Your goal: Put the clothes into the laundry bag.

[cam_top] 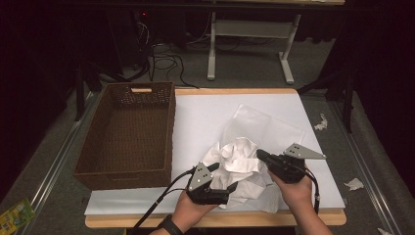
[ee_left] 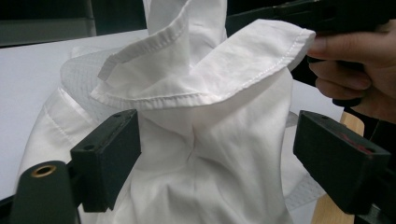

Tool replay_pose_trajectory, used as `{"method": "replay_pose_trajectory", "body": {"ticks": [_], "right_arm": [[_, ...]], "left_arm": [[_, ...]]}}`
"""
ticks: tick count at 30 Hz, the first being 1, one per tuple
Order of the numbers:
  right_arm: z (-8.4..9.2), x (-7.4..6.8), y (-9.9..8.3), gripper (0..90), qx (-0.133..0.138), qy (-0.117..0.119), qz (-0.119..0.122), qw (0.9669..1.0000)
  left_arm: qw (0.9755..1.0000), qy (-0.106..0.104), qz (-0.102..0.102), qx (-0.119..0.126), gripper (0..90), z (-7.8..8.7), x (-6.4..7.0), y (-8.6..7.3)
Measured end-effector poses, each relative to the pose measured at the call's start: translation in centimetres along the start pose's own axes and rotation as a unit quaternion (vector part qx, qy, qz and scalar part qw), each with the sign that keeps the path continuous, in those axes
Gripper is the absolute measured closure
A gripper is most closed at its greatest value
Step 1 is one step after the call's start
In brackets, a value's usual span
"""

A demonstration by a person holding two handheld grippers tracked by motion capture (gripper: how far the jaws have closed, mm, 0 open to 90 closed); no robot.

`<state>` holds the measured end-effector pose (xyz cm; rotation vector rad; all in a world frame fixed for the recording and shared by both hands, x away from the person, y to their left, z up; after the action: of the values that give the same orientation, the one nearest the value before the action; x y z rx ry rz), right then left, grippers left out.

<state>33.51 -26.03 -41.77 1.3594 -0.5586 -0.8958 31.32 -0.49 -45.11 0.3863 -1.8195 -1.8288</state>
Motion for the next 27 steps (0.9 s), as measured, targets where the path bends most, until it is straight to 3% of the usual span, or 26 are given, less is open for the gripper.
{"method": "replay_pose_trajectory", "body": {"ticks": [9,12,14,15,16,17,18,19,20,21,22,23,27], "right_arm": [[0.0,-0.1,0.1,89.8,0.002,0.004,0.001,1.0000],[-0.2,-0.1,0.2,89.9,0.002,0.005,0.000,1.0000],[-0.4,-0.1,0.2,89.9,0.003,0.007,0.001,1.0000],[-0.5,-0.2,0.3,89.9,0.003,0.009,0.000,1.0000],[-0.5,-0.2,0.3,89.9,0.003,0.009,0.000,1.0000],[-0.5,-0.3,0.4,89.9,0.004,0.010,-0.001,0.9999],[-0.5,-0.3,0.4,89.9,0.004,0.010,-0.001,0.9999],[-0.5,-0.3,0.5,90.0,0.005,0.009,0.001,0.9999],[-0.5,-0.3,0.5,90.0,0.005,0.009,0.001,0.9999],[-0.5,-0.4,0.5,90.0,0.007,0.009,0.001,0.9999],[-0.5,-0.3,0.6,90.0,0.010,0.011,0.001,0.9999],[-0.5,-0.3,0.7,90.0,0.010,0.010,0.000,0.9999],[-0.3,-0.4,1.1,90.0,0.018,0.016,-0.006,0.9997]], "left_arm": [[0.9992,0.014,0.024,0.028,14.0,-0.6,-0.8,1.1],[0.9983,0.012,0.048,0.032,14.5,-1.8,-1.0,1.6],[0.9979,0.007,0.061,0.021,15.2,-3.0,-1.0,1.5],[0.9978,0.005,0.066,0.004,18.8,-4.1,-1.0,1.3],[0.9978,0.005,0.066,0.004,27.8,-4.1,-1.0,1.3],[0.9978,0.000,0.067,-0.007,42.1,-4.6,-0.9,1.0],[0.9980,-0.003,0.063,-0.010,42.1,-4.9,-0.7,0.9],[0.9988,-0.001,0.044,-0.021,60.2,-5.5,-0.3,0.5],[0.9988,-0.001,0.044,-0.021,66.7,-5.5,-0.3,0.5],[0.9989,-0.001,0.036,-0.030,66.7,-5.8,-0.1,0.3],[0.9990,0.000,0.032,-0.033,75.4,-6.0,0.1,0.1],[0.9989,0.000,0.029,-0.037,78.5,-6.1,0.1,0.0],[0.9972,0.006,0.015,-0.072,81.6,-7.3,0.2,-0.7]]}}
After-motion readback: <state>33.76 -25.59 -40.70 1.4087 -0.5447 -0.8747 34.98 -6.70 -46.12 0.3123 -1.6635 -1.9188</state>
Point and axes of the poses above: each handheld gripper's, and its own axes: z roughly backward along the jaws, y roughly out of its top, x roughly to its right, the point moved 2 cm from there along -z, roughly forward along the jaws, and after that the axes turned 14 degrees about x, right-handed, at the moved point
